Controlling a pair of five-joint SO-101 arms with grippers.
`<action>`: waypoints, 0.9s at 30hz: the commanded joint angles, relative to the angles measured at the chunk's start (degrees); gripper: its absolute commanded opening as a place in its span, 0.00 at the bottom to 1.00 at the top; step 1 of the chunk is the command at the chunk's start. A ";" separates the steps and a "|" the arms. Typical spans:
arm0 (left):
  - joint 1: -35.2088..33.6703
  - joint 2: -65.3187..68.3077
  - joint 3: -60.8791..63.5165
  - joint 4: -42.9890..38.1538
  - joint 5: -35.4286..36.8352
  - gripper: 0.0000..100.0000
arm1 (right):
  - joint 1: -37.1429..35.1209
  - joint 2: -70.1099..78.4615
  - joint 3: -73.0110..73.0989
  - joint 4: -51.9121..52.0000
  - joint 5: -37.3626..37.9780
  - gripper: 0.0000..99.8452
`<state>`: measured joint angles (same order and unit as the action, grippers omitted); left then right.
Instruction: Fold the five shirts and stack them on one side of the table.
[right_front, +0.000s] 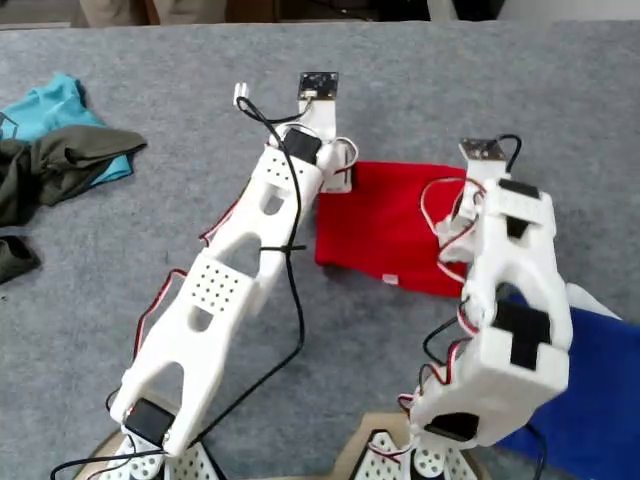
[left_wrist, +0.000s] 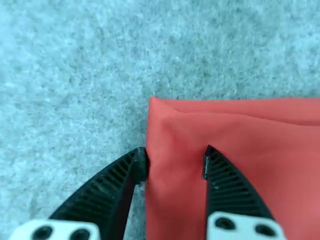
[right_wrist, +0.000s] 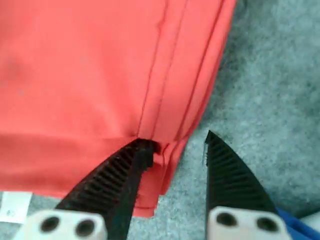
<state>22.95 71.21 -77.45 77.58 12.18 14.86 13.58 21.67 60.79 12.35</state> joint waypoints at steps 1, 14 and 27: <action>0.26 -0.66 -2.29 -1.23 -0.35 0.11 | -0.48 2.51 -4.44 1.32 0.79 0.08; -0.26 0.48 -2.81 -2.90 5.45 0.02 | -0.40 2.77 -4.53 1.14 0.88 0.00; -0.79 -2.77 -11.69 5.98 7.47 0.02 | -3.47 -9.19 -11.12 6.24 0.35 0.00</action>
<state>23.21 72.26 -83.87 81.45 18.07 13.36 9.98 15.34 65.10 12.70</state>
